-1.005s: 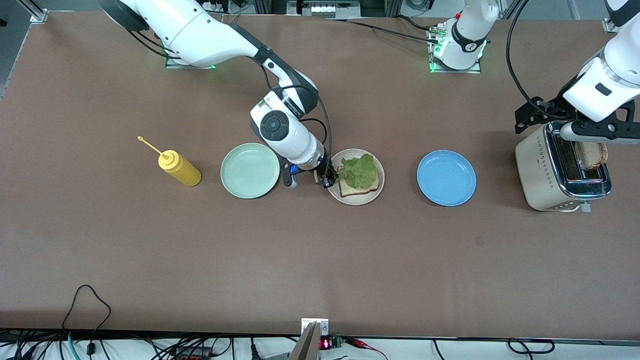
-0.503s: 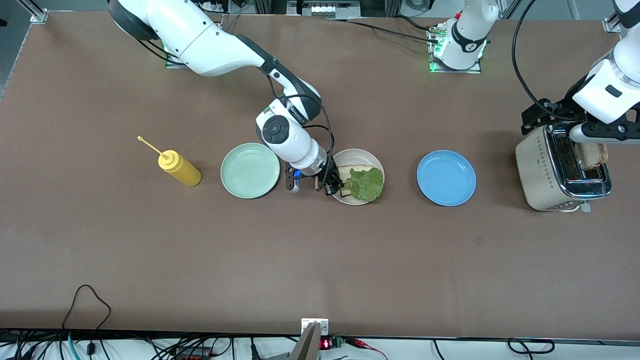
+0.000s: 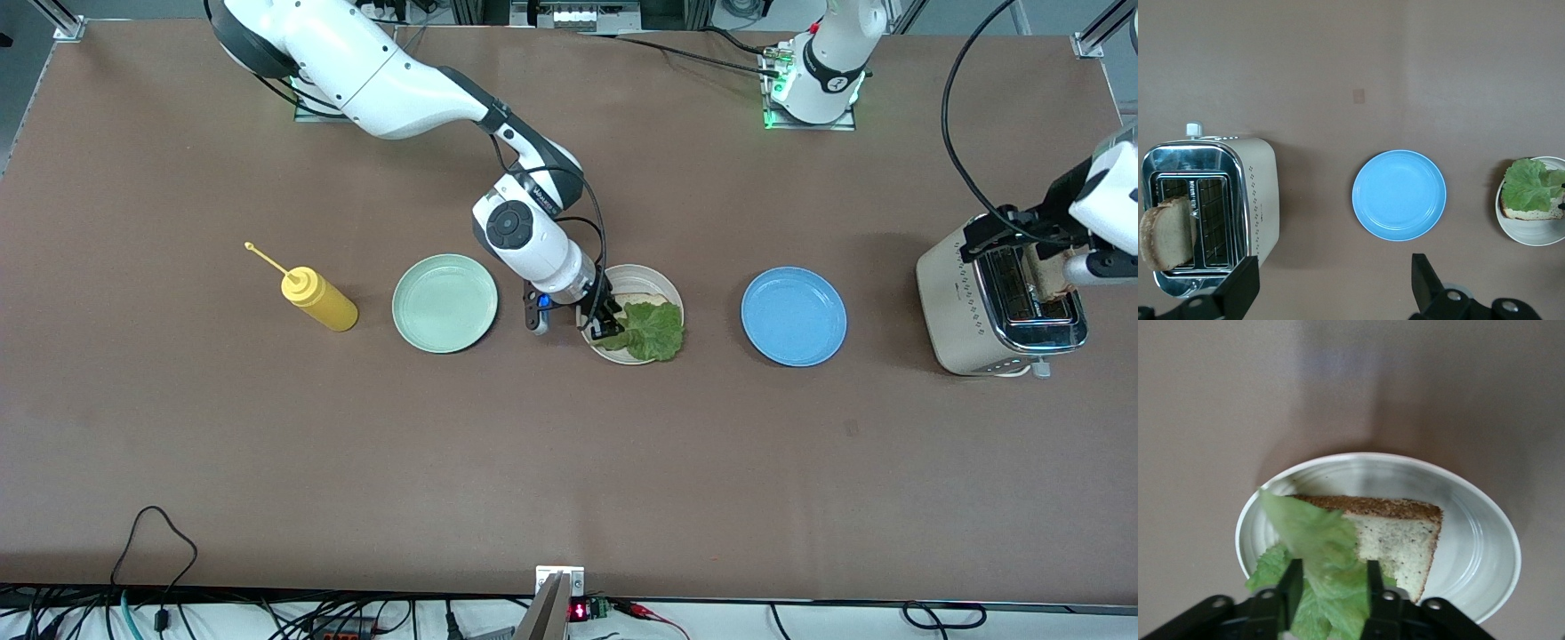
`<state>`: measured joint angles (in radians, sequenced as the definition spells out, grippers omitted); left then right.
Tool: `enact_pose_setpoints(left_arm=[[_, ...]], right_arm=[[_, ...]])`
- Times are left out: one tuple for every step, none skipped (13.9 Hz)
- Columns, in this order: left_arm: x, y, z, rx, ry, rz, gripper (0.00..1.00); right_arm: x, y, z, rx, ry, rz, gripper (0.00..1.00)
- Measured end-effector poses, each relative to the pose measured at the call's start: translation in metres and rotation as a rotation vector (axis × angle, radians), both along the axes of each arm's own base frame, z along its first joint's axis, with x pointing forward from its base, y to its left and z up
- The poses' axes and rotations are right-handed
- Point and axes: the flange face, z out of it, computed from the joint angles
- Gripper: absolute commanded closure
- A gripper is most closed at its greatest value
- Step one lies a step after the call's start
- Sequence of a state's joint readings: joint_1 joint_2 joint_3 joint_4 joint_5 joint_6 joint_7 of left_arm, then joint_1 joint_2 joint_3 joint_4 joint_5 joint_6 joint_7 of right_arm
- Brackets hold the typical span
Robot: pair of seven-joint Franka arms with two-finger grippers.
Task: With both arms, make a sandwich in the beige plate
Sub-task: 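Lower the lettuce onto the bread and open the right gripper, then withdraw the right gripper while the left gripper reaches the toaster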
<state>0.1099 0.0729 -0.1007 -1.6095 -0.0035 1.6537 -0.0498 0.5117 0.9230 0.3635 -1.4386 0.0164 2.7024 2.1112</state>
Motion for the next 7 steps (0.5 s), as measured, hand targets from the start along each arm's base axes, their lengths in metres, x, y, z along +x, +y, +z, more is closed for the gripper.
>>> enact_pose_setpoints(left_arm=[[0.003, -0.003, -0.006, -0.002, 0.010, -0.006, 0.00], [0.006, -0.006, -0.012, -0.003, 0.020, -0.012, 0.00], [0.009, -0.008, -0.019, -0.005, 0.031, -0.015, 0.00], [0.011, -0.008, -0.024, -0.006, 0.039, -0.016, 0.00], [0.013, -0.007, -0.026, -0.007, 0.043, -0.014, 0.00], [0.014, -0.006, -0.027, -0.007, 0.044, -0.012, 0.00], [0.014, -0.004, -0.027, -0.006, 0.043, -0.009, 0.00]], right_arm=[[0.002, -0.002, 0.000, -0.002, -0.004, -0.003, 0.00], [0.006, -0.004, 0.002, -0.002, -0.014, -0.007, 0.00], [0.012, -0.006, 0.008, 0.001, -0.029, -0.013, 0.00], [0.018, -0.009, 0.018, 0.006, -0.043, -0.017, 0.00], [0.022, -0.011, 0.031, 0.004, -0.057, -0.014, 0.00], [0.026, -0.015, 0.047, -0.006, -0.062, -0.006, 0.00], [0.029, -0.019, 0.064, -0.022, -0.062, 0.007, 0.00]])
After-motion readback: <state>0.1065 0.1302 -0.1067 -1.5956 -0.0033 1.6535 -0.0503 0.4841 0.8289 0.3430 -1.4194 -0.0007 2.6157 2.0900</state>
